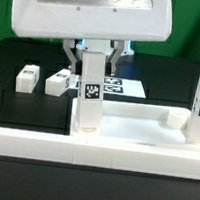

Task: Assemble desk

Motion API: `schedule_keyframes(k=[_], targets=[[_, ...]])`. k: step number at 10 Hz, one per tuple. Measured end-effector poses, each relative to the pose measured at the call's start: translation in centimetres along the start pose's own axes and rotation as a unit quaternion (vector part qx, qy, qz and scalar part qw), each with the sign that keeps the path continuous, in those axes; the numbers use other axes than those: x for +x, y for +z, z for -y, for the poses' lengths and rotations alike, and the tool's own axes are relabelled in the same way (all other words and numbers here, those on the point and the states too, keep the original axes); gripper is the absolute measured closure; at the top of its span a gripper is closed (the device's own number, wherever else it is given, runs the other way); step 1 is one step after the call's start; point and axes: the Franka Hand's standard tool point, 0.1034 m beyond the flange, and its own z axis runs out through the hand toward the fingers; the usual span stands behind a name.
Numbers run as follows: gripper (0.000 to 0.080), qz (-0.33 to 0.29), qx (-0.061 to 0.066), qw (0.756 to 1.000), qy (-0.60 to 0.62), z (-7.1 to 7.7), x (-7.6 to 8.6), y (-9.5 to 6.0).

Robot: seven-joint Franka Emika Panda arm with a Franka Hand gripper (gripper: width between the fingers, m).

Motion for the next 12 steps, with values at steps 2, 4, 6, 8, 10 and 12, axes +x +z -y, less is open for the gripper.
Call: schedule_keyframes(k=[2,4,6,8,10,12], targets=[[0.0511,0.0,0.0,1.0,0.008,-0.02,-0.01,0.0],[0.0511,0.002,0.006,0.995,0.097,-0.25,0.02,-0.04],[0.0511,0.003,0.005,0.983,0.181,-0.31,-0.03,0.04],[0.0511,0.004,0.004,0.964,0.265,-0.41,-0.07,0.03],[0.051,0.004,0.004,0.941,0.339,-0.47,-0.08,0.01],[0.0509,0.005,0.003,0.892,0.452,-0.17,-0.12,0.1]])
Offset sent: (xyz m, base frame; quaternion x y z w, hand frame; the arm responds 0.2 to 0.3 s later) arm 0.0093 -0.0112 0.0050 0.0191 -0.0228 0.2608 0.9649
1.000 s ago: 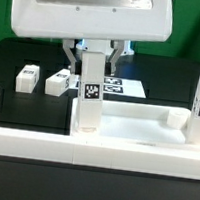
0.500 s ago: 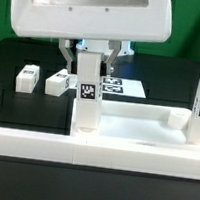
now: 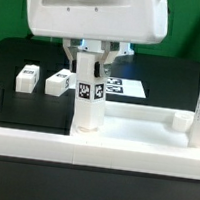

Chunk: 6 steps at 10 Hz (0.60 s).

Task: Assemble desk

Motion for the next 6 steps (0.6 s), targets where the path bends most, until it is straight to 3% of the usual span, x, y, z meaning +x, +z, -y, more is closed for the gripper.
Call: schedule_keyframes(k=[4,6], targets=[[0.0509,0.008,-0.005,0.979,0.201,0.26,-0.53,0.09],[0.0508,0.009,-0.005,0.982,0.187,0.28,-0.59,0.14]])
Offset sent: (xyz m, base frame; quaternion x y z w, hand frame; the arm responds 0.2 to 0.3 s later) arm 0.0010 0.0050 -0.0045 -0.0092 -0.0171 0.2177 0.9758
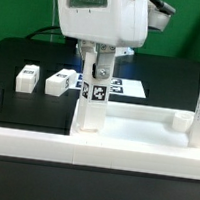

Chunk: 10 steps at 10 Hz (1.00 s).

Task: Assemble desk

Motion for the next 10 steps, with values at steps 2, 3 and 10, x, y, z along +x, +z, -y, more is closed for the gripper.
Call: schedule_keyframes(k=[2,3,10], targets=[[0.019,0.008,-0.017,0.998,-0.058,0.19,-0.67,0.08],[0.0162,0.008,-0.017,0.993,-0.12,0.33,-0.68,0.07],[0.015,0.014,-0.019,0.92,-0.391,0.6,-0.79,0.25]])
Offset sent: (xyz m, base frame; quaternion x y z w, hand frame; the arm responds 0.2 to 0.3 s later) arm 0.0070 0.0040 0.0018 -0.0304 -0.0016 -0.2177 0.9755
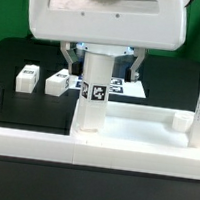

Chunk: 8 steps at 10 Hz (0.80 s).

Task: Assemble desk

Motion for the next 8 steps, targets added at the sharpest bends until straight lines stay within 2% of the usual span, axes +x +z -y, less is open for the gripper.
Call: schedule_keyframes(k=[1,2,4,7,8], targets=[[0.015,0.0,-0.001,0.999,-0.049,-0.04,0.01,-0.01],[0.015,0.0,-0.012,0.994,-0.109,-0.09,0.02,-0.02],[0.015,0.0,-0.018,0.981,-0.194,-0.27,0.12,-0.07],[0.015,-0.011,-0.037,0.944,-0.328,-0.55,0.41,0.07],[0.015,-0.011,-0.036,0.941,-0.335,-0.58,0.41,0.08]])
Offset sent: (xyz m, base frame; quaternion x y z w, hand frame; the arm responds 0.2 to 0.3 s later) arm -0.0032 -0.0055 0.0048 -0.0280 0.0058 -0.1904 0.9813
